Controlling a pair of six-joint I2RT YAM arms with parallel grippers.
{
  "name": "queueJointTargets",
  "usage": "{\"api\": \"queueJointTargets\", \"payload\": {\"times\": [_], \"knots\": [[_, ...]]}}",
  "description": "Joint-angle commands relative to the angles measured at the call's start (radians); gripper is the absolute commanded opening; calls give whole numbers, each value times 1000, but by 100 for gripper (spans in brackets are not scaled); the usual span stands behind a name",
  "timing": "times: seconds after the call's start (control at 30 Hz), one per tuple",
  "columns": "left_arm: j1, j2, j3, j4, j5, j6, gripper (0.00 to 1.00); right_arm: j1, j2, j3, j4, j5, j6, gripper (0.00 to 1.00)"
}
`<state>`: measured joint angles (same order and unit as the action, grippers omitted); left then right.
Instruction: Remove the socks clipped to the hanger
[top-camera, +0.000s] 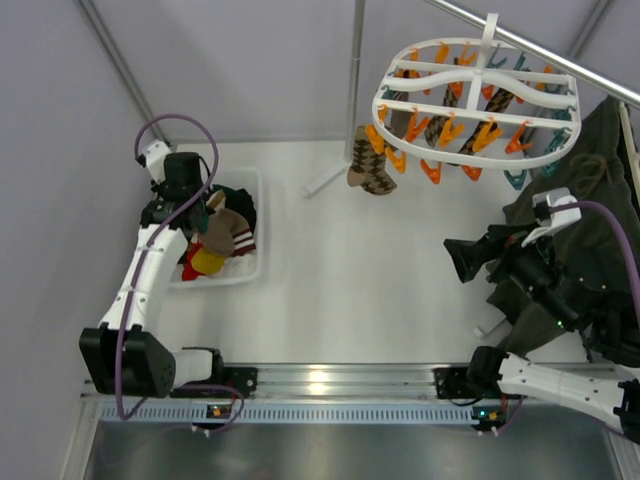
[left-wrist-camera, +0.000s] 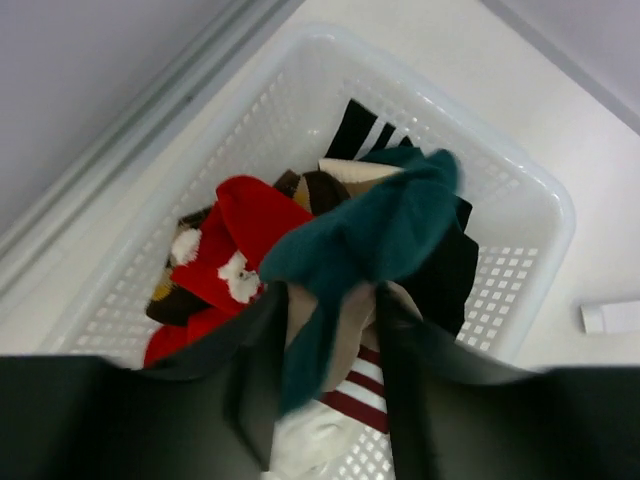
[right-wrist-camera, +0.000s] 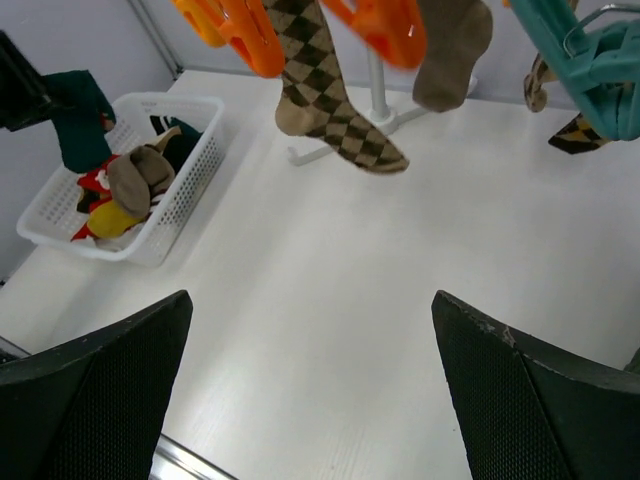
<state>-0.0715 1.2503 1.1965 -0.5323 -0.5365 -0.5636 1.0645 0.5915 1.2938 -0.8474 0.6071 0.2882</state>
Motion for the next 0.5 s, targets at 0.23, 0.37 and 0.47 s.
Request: {"api": "queueJointTargets", "payload": {"times": [0.23,0.37,0.47], "knots": [[32,19,61,-37,177,28,98,-9,-53,-16,64,-46,-4,99],[12,-92,49,38,508,36,98,-11,-90,-36,85,-79,-9,99],[-49,-181,-21,252,718,66,98,-9,-131,-63,116,-110,-9,99]]}}
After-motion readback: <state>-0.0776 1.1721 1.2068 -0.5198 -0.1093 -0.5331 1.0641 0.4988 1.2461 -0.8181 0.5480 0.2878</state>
